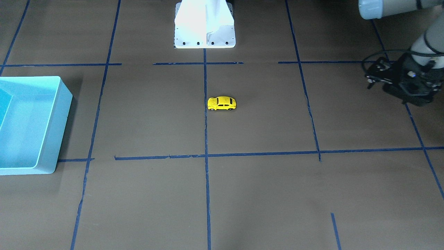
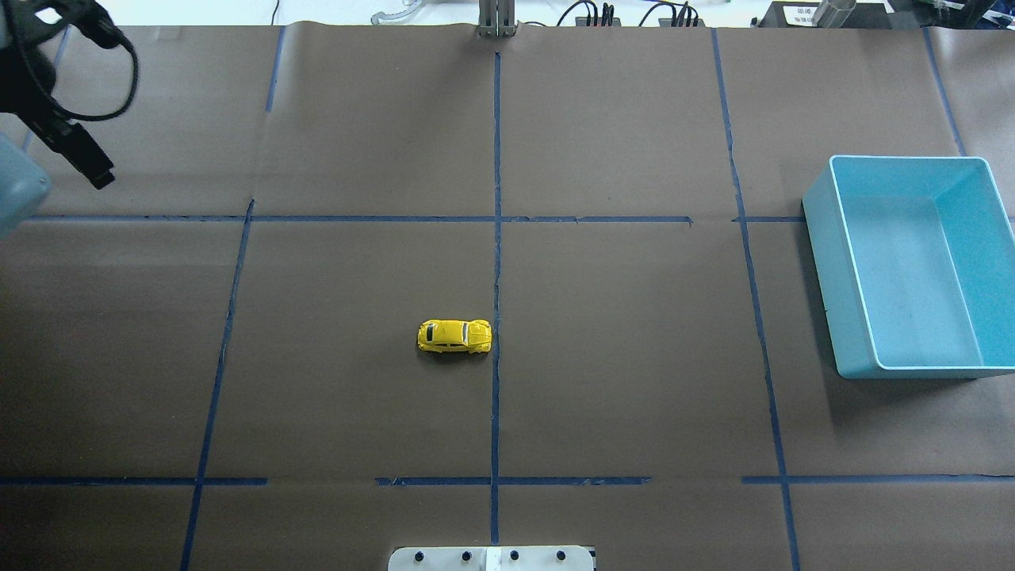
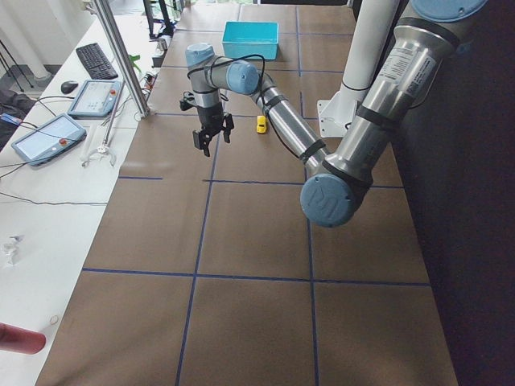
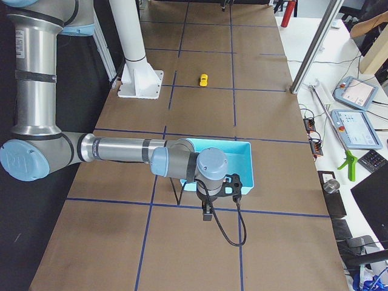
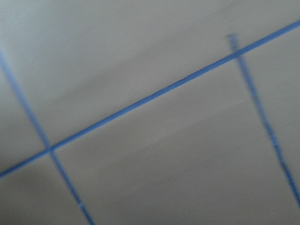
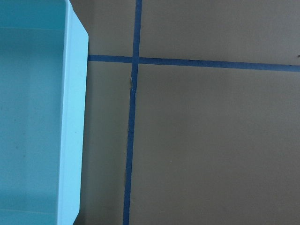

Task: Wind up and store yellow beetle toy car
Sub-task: 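Reach the left gripper down over the yellow beetle toy car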

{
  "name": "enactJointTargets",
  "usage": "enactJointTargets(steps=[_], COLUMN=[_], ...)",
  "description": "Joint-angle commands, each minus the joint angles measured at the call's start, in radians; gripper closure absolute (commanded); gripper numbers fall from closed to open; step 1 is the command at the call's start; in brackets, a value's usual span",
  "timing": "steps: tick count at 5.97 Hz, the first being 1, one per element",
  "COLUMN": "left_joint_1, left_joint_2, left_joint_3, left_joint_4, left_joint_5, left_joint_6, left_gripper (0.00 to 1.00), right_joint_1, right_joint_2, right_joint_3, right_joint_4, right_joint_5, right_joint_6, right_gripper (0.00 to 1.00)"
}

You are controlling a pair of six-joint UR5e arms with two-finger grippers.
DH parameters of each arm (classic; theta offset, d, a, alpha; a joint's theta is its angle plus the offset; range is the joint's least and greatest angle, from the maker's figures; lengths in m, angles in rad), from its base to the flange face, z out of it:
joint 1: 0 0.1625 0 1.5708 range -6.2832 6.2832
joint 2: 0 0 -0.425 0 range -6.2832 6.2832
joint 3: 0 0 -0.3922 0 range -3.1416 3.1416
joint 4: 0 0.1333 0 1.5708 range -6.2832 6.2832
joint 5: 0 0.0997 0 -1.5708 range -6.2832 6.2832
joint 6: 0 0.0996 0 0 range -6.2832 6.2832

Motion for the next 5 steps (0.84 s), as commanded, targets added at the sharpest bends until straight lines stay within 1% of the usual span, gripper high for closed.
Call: enactJointTargets(steps=[1, 2, 3, 4, 5], left_joint_1=[0.203, 0.341, 0.452, 0.469, 0.47], left_joint_2=[-0.041, -0.051, -0.073, -0.083, -0.087], left_joint_3=[-0.072, -0.096, -0.085, -0.083, -0.048], left_joint_4=[-0.114, -0.151, -0.203, -0.216, -0.281], left_joint_5=[0.158, 0.216, 0.217, 0.217, 0.217], left_joint_6=[0.064, 0.128, 0.202, 0.277, 0.378], left_gripper=[0.0, 0.0, 0.0, 0.0, 0.0], right_joint_1=[0.0, 0.0, 0.0, 0.0, 0.0], right_joint_2=[0.0, 0.0, 0.0, 0.0, 0.0], right_joint_3=[-0.001, -0.01, -0.019, -0.021, -0.024], right_joint_4=[-0.002, -0.002, -0.002, -0.002, -0.002], right_joint_5=[0.0, -0.002, -0.002, -0.002, -0.002], right_joint_6=[0.001, 0.0, 0.0, -0.002, -0.001], right_gripper=[0.0, 0.0, 0.0, 0.0, 0.0])
